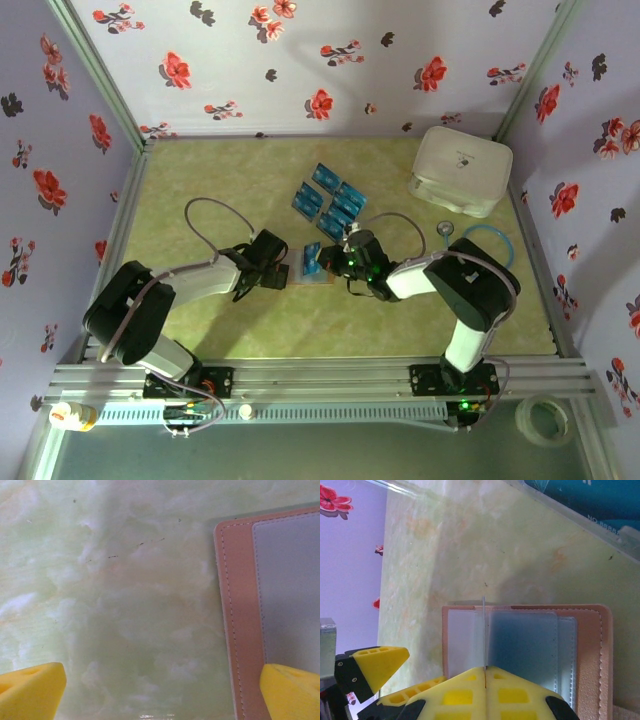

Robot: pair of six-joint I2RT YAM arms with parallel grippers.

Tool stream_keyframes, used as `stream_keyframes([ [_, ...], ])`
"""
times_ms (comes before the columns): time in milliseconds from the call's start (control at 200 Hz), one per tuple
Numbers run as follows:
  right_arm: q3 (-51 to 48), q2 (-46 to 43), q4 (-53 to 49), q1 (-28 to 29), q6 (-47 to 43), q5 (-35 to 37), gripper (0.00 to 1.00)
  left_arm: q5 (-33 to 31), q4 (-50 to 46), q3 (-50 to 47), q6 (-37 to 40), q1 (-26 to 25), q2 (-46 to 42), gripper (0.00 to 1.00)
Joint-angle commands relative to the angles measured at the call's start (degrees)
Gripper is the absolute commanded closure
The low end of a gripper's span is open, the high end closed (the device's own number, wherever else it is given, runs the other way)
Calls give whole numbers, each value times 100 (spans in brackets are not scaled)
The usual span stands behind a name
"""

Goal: Put the credit cards into the card holder

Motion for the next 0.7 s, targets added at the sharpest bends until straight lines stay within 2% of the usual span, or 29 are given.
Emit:
stream_keyframes([
  [0, -93, 79, 437, 71, 126, 202, 100, -202, -40, -108, -135, -32, 25, 0],
  [695, -62, 351, 716, 138, 242, 184, 100, -216, -38, -160, -173, -31, 3, 0],
])
